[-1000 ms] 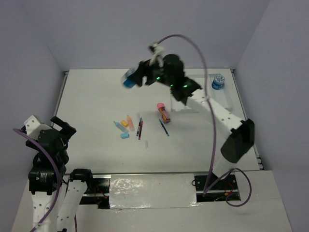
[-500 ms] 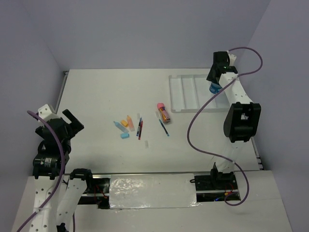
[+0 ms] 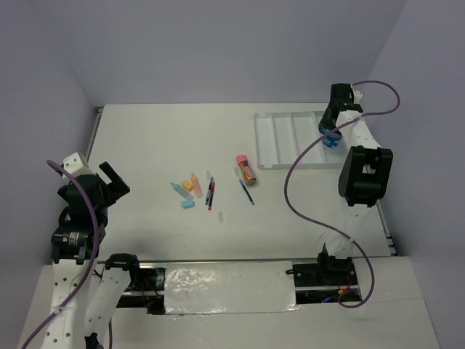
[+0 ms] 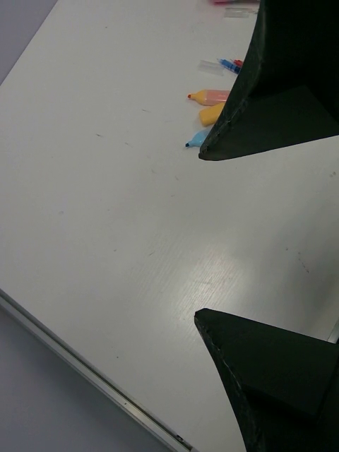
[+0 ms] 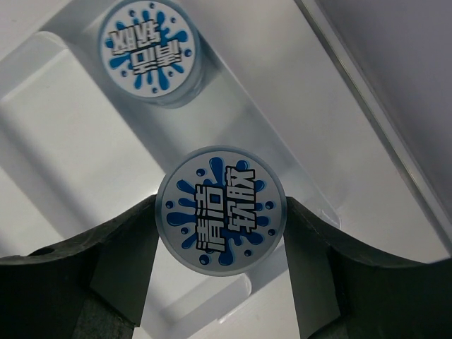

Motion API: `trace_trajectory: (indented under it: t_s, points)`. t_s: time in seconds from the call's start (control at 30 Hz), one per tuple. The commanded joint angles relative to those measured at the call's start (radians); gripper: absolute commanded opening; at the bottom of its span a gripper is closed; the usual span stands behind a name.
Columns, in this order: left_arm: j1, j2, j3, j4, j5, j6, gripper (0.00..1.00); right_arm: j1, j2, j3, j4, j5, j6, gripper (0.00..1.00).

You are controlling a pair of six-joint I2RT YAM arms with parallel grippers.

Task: Sort the stationery into containers
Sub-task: Place the stationery in the storage box, then pick up the pen from the center of the board.

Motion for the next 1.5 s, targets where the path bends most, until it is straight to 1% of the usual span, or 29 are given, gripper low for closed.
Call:
trace_trajectory:
  t_s: [0.0, 0.03, 0.17, 0.2, 0.3, 0.33, 0.4, 0.47, 0.5, 0.53, 0.57, 0.6, 0.63, 0.87, 0.97, 1.0, 1.03, 1.1, 1.13, 1.17, 1.23, 1.27, 1.3, 1.33, 1.37, 1.43, 1.47]
  points:
    - [-0.003, -0.012, 0.001, 0.050, 0.022, 0.025, 0.99, -0.029, 0.014, 0.043, 0.075, -0.002, -0.030, 0.07]
    - [-0.006, -0.014, 0.001, 0.050, 0.025, 0.026, 0.99, -0.030, 0.019, 0.046, 0.084, -0.005, -0.040, 0.12]
    - [-0.006, -0.011, 0.000, 0.053, 0.034, 0.029, 0.99, -0.039, 0.062, 0.078, 0.083, -0.031, -0.054, 0.20]
    - [-0.006, -0.009, 0.000, 0.053, 0.034, 0.029, 0.99, -0.041, 0.069, 0.090, 0.086, -0.066, -0.064, 0.21]
    - [-0.011, -0.009, -0.002, 0.055, 0.036, 0.031, 0.99, -0.039, 0.089, 0.113, 0.071, -0.065, -0.051, 0.25]
    - [-0.012, -0.009, 0.000, 0.055, 0.037, 0.031, 0.99, -0.041, 0.092, 0.113, 0.075, -0.068, -0.050, 0.35]
    - [-0.014, -0.008, 0.000, 0.055, 0.039, 0.032, 0.99, -0.041, 0.089, 0.112, 0.078, -0.077, -0.048, 0.46]
    - [-0.017, -0.008, 0.000, 0.055, 0.039, 0.032, 0.99, -0.041, 0.086, 0.112, 0.078, -0.085, -0.048, 0.61]
    - [-0.017, -0.008, 0.000, 0.055, 0.039, 0.032, 0.99, -0.041, 0.085, 0.112, 0.075, -0.084, -0.047, 0.66]
    - [-0.018, -0.008, -0.002, 0.055, 0.039, 0.032, 0.99, -0.041, 0.082, 0.113, 0.069, -0.084, -0.048, 0.76]
    - [-0.018, -0.008, -0.002, 0.055, 0.039, 0.032, 0.99, -0.041, 0.080, 0.122, 0.062, -0.084, -0.048, 0.89]
    - [-0.018, -0.008, 0.000, 0.055, 0.037, 0.032, 0.99, -0.041, 0.077, 0.122, 0.055, -0.084, -0.048, 0.90]
    - [-0.020, -0.009, 0.000, 0.055, 0.036, 0.031, 0.99, -0.041, 0.071, 0.119, 0.054, -0.087, -0.047, 1.00]
    - [-0.023, -0.002, 0.000, 0.050, 0.027, 0.026, 0.99, -0.038, 0.028, 0.130, 0.011, -0.106, -0.041, 1.00]
    - [-0.024, 0.008, -0.003, 0.053, 0.028, 0.026, 0.99, 0.006, -0.044, 0.087, 0.017, -0.223, -0.067, 1.00]
    - [-0.024, 0.012, -0.005, 0.055, 0.027, 0.025, 0.99, 0.028, -0.068, 0.067, 0.034, -0.307, -0.097, 1.00]
    - [-0.024, 0.021, -0.002, 0.055, 0.027, 0.026, 0.99, 0.093, -0.119, 0.048, 0.035, -0.327, -0.111, 1.00]
    - [-0.024, 0.038, 0.000, 0.046, 0.022, 0.023, 0.99, 0.189, -0.164, -0.008, 0.020, -0.323, -0.165, 1.00]
    - [-0.024, 0.055, 0.003, 0.044, 0.021, 0.022, 0.99, 0.277, -0.206, -0.028, 0.016, -0.271, -0.168, 1.00]
    - [-0.024, 0.061, 0.003, 0.043, 0.021, 0.022, 0.99, 0.316, -0.231, -0.079, 0.014, -0.265, -0.169, 1.00]
    - [-0.024, 0.080, 0.001, 0.046, 0.030, 0.028, 0.99, 0.399, -0.312, -0.161, 0.058, -0.313, -0.189, 0.99]
    - [-0.024, 0.086, 0.001, 0.049, 0.040, 0.029, 0.99, 0.486, -0.340, -0.236, 0.068, -0.309, -0.180, 0.98]
    - [-0.024, 0.092, 0.000, 0.050, 0.048, 0.035, 0.99, 0.528, -0.363, -0.279, 0.109, -0.314, -0.159, 0.96]
    - [-0.024, 0.101, -0.002, 0.055, 0.054, 0.038, 0.99, 0.612, -0.410, -0.360, 0.132, -0.346, -0.156, 0.95]
    - [-0.024, 0.107, -0.002, 0.058, 0.060, 0.040, 0.99, 0.658, -0.430, -0.393, 0.146, -0.331, -0.139, 0.95]
    - [-0.026, 0.124, -0.002, 0.064, 0.086, 0.052, 1.00, 0.745, -0.463, -0.472, 0.183, -0.268, -0.072, 0.90]
    - [-0.027, 0.129, -0.002, 0.066, 0.094, 0.057, 0.99, 0.826, -0.466, -0.492, 0.192, -0.233, -0.041, 0.87]
